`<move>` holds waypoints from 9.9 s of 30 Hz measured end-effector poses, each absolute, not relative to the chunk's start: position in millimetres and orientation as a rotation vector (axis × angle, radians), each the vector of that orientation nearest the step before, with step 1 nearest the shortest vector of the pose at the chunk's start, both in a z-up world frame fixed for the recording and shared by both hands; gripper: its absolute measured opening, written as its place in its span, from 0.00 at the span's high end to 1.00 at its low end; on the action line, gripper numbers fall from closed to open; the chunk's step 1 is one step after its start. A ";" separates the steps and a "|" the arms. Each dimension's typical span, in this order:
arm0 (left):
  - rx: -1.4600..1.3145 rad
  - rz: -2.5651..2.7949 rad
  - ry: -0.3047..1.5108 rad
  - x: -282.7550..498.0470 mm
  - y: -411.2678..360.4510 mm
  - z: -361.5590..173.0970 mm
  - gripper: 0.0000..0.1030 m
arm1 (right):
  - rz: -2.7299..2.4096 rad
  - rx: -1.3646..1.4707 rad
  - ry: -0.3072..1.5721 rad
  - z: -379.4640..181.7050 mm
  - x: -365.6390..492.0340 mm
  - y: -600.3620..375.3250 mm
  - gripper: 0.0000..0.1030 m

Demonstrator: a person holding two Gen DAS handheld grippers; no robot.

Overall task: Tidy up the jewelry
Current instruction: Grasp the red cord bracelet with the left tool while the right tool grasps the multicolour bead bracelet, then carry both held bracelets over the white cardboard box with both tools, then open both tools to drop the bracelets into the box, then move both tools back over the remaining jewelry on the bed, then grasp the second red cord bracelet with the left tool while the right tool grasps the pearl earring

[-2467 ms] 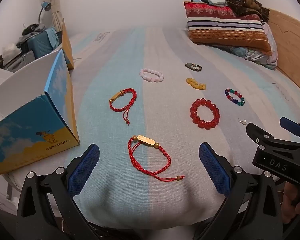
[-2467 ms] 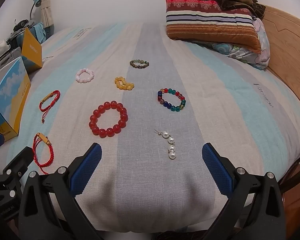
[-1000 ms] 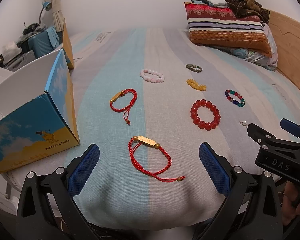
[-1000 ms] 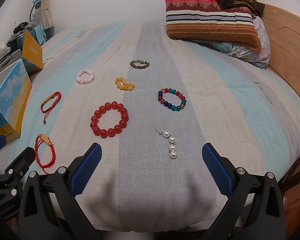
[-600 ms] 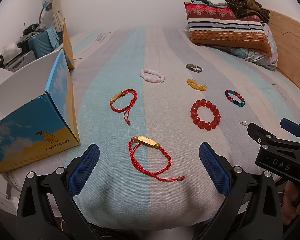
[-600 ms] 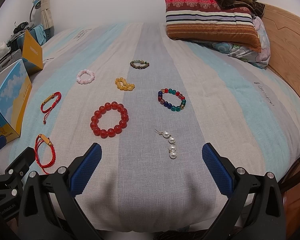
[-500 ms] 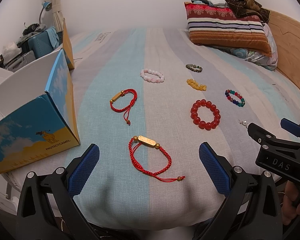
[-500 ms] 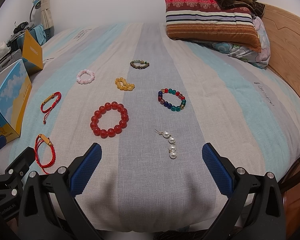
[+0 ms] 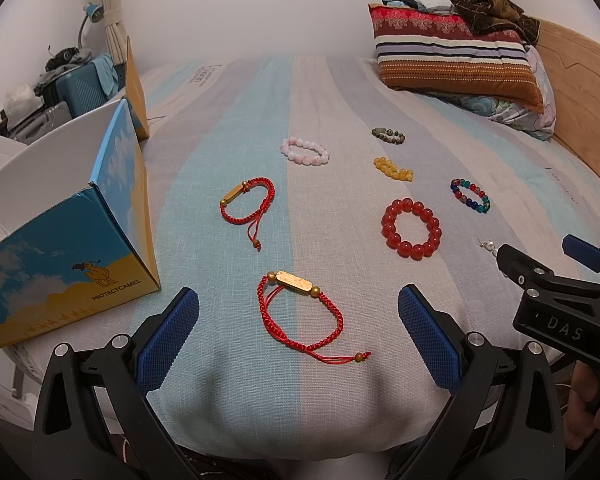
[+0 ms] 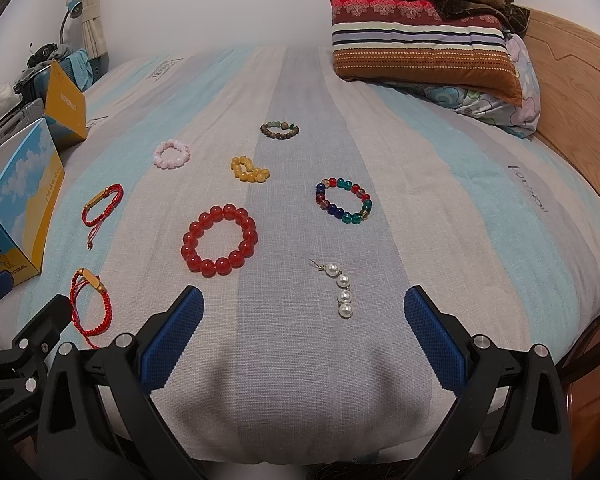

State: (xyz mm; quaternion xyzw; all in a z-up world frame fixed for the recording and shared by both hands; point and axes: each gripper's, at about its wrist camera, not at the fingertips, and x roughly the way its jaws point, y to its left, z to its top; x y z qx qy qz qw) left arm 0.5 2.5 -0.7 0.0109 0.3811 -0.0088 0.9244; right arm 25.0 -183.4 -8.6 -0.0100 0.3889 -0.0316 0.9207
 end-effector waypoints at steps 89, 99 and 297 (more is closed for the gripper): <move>-0.021 -0.035 0.954 164.6 27.3 -30.4 0.89 | -0.081 0.089 1.042 -64.7 193.5 -257.4 0.91; -0.022 -0.036 0.942 161.4 28.2 -26.5 0.89 | -0.051 0.124 0.947 -34.5 178.9 -254.6 0.91; -0.019 0.028 0.975 62.6 8.6 -62.2 0.48 | -0.029 0.094 1.012 -75.3 72.6 -223.1 0.66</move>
